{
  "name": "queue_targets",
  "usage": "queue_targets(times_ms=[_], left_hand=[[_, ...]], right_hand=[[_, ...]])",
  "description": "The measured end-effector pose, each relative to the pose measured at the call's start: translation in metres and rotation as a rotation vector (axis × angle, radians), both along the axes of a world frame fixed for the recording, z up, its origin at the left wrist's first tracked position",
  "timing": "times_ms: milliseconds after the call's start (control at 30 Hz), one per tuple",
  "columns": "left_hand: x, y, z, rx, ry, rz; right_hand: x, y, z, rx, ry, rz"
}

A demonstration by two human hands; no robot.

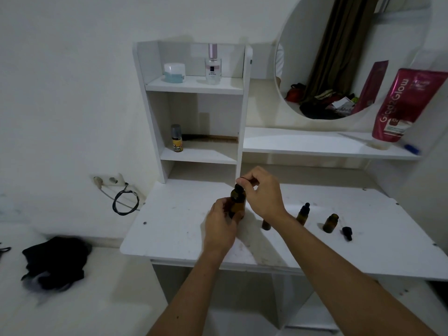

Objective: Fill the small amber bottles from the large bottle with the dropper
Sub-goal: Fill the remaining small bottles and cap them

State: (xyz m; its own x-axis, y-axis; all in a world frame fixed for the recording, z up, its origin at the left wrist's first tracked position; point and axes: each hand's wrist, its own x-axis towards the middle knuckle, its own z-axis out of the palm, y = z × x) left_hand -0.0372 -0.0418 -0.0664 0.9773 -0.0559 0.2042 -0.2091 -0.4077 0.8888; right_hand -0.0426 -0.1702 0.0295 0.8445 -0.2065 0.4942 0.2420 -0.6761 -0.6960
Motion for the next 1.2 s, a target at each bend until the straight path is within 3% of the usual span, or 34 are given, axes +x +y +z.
queue_targets(times_ms=[467,667,833,1067,1200], left_hand=[[0.002,0.0,-0.003,0.019,0.014,0.002],[-0.001,0.002,0.0,0.009,0.003,0.012],[-0.014,0.007,0.007,-0.135,0.017,0.055],[-0.044,-0.001,0.027,-0.408,0.06,0.207],[-0.08,-0.039,0.027,-0.433,0.003,0.126]], right_hand=[[-0.003,-0.002,0.007,0.024,0.084,-0.014],[-0.019,-0.001,0.049,0.142,-0.076,-0.004],[-0.048,-0.023,0.087,0.2,-0.219,-0.04],[-0.108,-0.104,0.081,0.157,-0.216,-0.137],[-0.138,-0.155,0.062,0.177,-0.145,-0.255]])
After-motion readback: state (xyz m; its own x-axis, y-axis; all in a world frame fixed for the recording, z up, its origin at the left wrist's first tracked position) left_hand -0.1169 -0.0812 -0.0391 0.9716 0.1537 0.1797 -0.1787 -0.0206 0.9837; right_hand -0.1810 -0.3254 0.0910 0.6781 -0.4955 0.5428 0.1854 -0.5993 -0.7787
